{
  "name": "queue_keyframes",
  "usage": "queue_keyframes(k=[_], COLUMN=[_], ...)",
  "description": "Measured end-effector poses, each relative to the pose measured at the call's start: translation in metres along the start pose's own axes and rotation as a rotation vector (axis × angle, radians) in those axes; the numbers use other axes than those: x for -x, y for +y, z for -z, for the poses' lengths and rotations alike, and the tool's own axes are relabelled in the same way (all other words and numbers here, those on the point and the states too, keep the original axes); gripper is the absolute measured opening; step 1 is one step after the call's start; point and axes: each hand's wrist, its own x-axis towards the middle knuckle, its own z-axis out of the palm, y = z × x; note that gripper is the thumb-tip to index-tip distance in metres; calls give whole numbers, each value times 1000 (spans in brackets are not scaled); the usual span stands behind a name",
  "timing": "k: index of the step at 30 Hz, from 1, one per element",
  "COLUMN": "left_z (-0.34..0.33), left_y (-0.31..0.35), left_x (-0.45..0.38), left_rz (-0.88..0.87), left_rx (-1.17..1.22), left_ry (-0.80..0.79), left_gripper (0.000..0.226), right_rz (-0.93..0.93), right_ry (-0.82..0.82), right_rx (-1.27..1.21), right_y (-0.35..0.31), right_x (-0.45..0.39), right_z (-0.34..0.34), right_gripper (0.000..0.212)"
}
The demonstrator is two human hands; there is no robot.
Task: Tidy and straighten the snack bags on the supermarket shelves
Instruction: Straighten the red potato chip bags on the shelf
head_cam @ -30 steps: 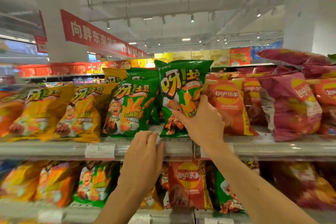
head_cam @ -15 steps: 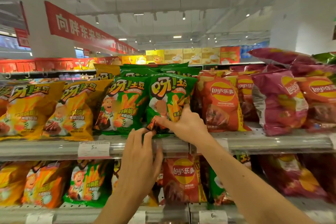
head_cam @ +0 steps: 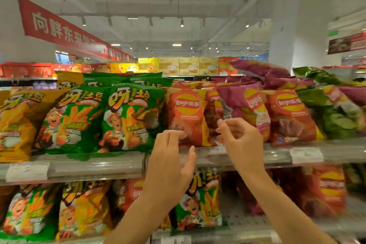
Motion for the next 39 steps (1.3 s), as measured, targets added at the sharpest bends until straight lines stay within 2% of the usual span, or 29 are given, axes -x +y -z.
queue_keyframes(k=[3,5,7,9,11,14,16,17,19,20,21,26,27,30,33,35,39], left_z=[-46,-77,-102,-121,-132,-142,-146,-148,-150,-149,-149,-144,-142,-140,-141,-146,-168], left_y=[37,58,74,84,89,90,92,91,90,91,90,82,82,81,87,92,107], left_x=[-15,-29,-44,-60,-75,-94,-100,-102,-103,-103,-103,-94,-93,-91,-94,-96,-102], left_rz=[84,155,275,402,525,679,729,736,725,711,698,666,660,665,710,713,703], left_rx=[119,143,168,169,164,210,244,263,322,349,365,393,391,414,450,471,527], left_ry=[-25,-35,-72,-135,-172,-191,-217,-220,-177,-148,-127,-53,-28,42,86,74,-22], left_gripper=[42,55,78,112,140,156,146,131,79,59,50,51,50,45,55,67,69], right_rz=[-14,-1,-2,-23,-50,-126,-209,-248,-328,-366,-396,-379,-353,-269,-186,-175,-170], right_ry=[41,75,110,122,105,-97,-297,-378,-485,-522,-555,-648,-656,-603,-509,-449,-303], right_rx=[42,101,159,233,318,422,462,464,457,450,435,249,220,204,223,246,204], right_y=[29,49,68,87,106,122,129,132,139,142,145,146,144,137,130,126,129], right_x=[-17,-30,-44,-60,-79,-105,-121,-129,-143,-149,-154,-159,-157,-149,-143,-142,-146], right_z=[62,103,140,170,190,199,197,195,192,191,191,186,184,181,189,199,227], right_gripper=[17,18,16,14,28,75,108,118,123,120,115,76,75,95,106,105,97])
